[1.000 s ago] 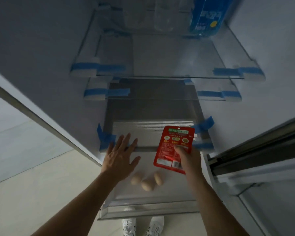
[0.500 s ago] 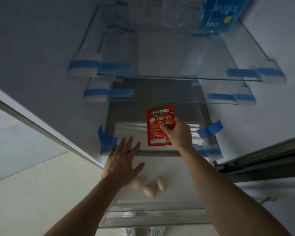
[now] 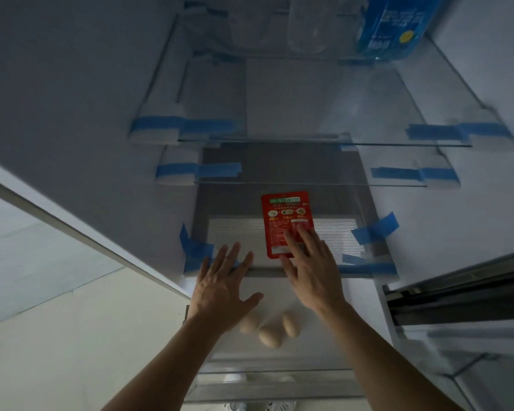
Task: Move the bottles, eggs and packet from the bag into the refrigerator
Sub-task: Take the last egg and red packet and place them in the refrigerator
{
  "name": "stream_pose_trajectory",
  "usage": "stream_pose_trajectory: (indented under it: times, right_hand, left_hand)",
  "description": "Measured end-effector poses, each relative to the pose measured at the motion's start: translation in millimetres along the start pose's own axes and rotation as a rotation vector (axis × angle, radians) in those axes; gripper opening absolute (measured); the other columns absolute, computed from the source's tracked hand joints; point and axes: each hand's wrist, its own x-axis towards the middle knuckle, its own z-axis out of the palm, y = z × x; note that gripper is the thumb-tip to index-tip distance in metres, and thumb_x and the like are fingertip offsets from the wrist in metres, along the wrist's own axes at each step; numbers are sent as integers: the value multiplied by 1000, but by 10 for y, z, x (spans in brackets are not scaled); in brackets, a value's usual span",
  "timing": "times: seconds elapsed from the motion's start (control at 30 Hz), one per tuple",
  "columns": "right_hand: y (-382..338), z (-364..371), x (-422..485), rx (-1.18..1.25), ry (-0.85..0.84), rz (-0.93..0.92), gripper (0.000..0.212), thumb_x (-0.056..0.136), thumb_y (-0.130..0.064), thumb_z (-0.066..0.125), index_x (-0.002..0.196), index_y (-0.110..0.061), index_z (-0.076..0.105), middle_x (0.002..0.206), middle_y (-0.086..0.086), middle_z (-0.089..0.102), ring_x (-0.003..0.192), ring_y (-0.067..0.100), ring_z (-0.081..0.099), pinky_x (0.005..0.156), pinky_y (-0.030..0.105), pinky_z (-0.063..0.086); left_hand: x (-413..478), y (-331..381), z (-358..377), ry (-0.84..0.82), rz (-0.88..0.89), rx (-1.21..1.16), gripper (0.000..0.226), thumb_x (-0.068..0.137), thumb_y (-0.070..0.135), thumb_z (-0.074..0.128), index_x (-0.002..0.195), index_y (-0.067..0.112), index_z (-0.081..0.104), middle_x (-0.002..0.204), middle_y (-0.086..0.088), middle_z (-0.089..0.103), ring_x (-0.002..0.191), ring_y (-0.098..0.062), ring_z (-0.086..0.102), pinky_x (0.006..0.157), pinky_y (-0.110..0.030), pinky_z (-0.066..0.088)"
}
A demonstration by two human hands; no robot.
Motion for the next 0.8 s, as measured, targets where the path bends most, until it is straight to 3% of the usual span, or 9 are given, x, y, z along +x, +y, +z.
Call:
stream_pose_trajectory:
  times: [0.5, 0.7, 0.8]
  right_hand:
    - [-8, -291, 298, -7, -135, 63, 75, 94, -64, 19, 159, -29, 5, 167, 4, 11, 152, 29, 17, 118, 49, 28]
    - [-50, -564, -397, -24, -161, 55, 70, 97, -64, 12, 156, -28, 22, 164, 2, 23, 151, 26, 21, 116, 49, 36]
    - [-88, -544, -866, -60, -159, 25, 66, 99, -60, 20, 154, -25, 30, 162, 5, 29, 149, 25, 27, 115, 44, 39]
  left_hand:
    - [-17, -35, -33, -69, 31, 45, 93, 85, 81, 32, 151, 40, -20, 157, 3, -33, 146, -23, -30, 121, -47, -12]
    - [-33, -13, -79, -58, 62, 14, 92, 88, 76, 38, 155, 36, -10, 163, -2, -24, 149, -25, -24, 122, -50, -10]
    - [-144, 26, -82, 14, 148, -38, 85, 92, 67, 43, 158, 31, 2, 166, -1, -12, 152, -22, -15, 123, -46, -7]
